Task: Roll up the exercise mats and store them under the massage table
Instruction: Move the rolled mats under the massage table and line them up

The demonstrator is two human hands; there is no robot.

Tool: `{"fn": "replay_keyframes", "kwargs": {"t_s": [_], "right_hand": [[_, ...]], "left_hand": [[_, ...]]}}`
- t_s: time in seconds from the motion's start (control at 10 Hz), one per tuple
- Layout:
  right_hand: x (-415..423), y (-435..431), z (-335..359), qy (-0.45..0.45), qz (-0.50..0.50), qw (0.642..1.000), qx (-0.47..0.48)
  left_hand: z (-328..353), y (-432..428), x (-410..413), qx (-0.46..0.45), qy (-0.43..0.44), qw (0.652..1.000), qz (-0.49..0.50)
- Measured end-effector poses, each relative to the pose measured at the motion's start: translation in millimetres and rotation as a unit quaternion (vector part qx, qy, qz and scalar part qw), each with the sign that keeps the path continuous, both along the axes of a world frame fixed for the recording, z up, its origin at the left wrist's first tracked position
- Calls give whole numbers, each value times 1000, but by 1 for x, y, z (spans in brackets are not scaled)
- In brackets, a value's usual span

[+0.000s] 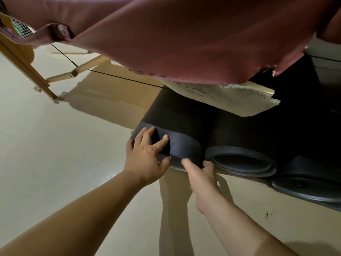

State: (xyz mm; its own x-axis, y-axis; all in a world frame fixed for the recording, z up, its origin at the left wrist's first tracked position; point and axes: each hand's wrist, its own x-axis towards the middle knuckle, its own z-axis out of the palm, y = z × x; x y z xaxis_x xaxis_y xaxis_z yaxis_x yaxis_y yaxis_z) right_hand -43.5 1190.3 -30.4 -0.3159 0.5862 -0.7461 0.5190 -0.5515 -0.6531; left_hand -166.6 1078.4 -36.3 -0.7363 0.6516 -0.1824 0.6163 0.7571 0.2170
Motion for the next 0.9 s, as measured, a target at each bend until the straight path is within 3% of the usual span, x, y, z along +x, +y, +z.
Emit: {"fn": "replay_keyframes", "kwargs": {"t_s": [0.1,0.2,0.4,0.6,0.8,0.9], "right_hand": [[-23,9,4,-11,-64,992,-106],[-33,8,-5,-45,-18,992,-114],[-35,0,-5,-10,-54,987,-150],[-30,12,-36,52,0,996,-66],[-25,13,-22,98,-53,978,-175],[-24,10,-19,91,-53,981,-165]], "left_hand": [[8,-4,-7,44,-26,999,12],[15,-11,-9,82,-44,995,19],[21,-19,-31,164,-116,966,165],[25,-1,-34,151,-80,977,131],[31,16,-13,126,-120,976,130],[24,19,-7,146,-129,969,154]]}}
